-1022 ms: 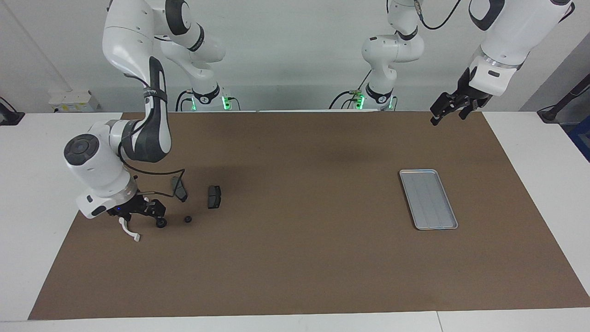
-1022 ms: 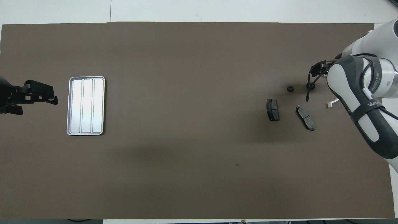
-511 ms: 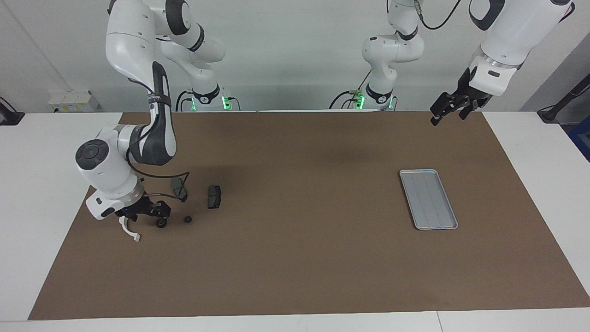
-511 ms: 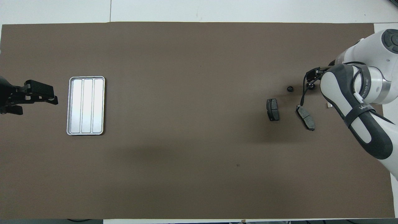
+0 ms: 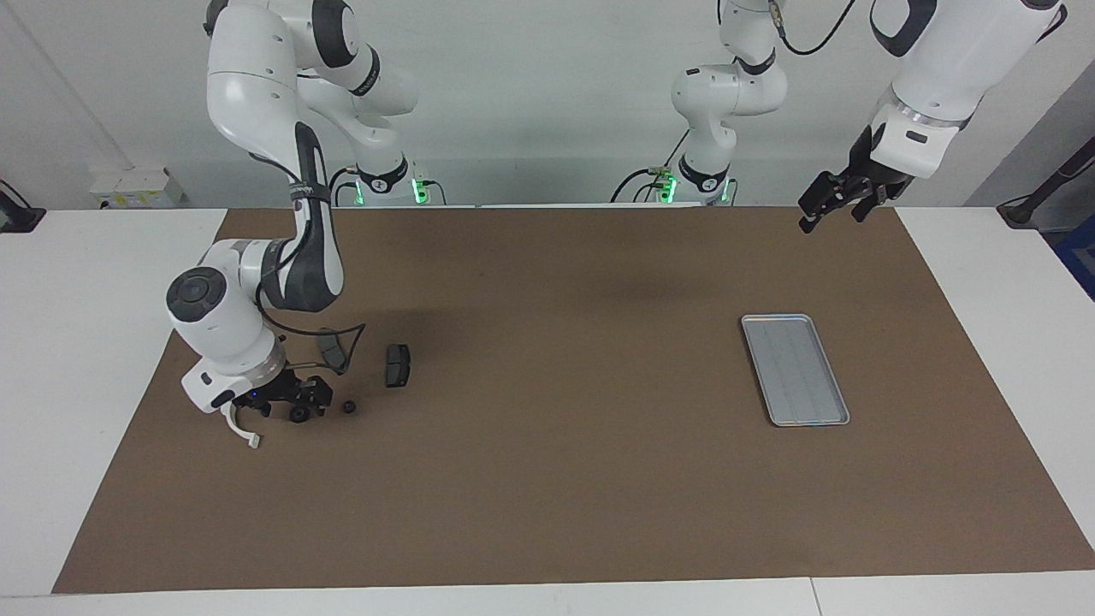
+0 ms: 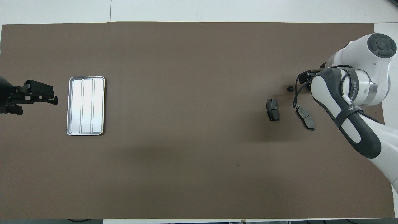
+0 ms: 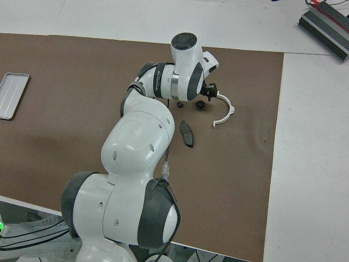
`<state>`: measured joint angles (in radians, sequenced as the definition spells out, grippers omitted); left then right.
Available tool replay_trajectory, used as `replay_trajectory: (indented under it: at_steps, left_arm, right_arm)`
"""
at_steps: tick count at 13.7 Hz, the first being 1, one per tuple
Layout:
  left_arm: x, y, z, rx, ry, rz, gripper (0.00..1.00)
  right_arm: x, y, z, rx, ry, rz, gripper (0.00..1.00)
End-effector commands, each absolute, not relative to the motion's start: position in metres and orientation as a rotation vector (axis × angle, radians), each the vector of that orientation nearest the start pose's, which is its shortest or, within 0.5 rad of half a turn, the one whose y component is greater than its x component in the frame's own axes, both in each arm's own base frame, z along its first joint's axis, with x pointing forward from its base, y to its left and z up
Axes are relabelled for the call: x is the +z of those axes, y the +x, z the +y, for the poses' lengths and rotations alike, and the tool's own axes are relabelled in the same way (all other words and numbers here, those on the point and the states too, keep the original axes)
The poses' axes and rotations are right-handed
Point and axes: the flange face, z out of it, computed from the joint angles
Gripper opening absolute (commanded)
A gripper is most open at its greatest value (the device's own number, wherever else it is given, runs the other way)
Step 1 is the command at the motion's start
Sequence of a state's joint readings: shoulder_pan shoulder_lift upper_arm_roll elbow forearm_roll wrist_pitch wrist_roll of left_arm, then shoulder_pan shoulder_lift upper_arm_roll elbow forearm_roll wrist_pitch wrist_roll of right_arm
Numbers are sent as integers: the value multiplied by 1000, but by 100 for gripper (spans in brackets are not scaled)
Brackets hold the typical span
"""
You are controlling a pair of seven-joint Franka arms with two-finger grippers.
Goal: Pick bearing gear from pile to tray
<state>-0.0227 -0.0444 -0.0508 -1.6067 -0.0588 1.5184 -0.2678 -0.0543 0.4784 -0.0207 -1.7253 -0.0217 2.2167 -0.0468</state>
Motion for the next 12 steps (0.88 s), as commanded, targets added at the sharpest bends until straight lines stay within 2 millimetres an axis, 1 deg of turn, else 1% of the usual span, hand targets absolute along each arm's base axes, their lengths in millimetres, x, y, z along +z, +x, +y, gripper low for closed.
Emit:
replay_trajectory:
  at_steps: [1,10,12]
  left_arm:
    - [628,523,-46,60,-3157,-295,100]
    - [628,523,-46,60,-3157,-295,100]
    - [629,523,-45,61,-3159,-298,100]
  right_arm:
    - [303,665,-50,-35,-3161,51,96]
    - [288,654,-51,21,-3159,-5,91]
    - [286,653,-51,26,-3159,-5,86]
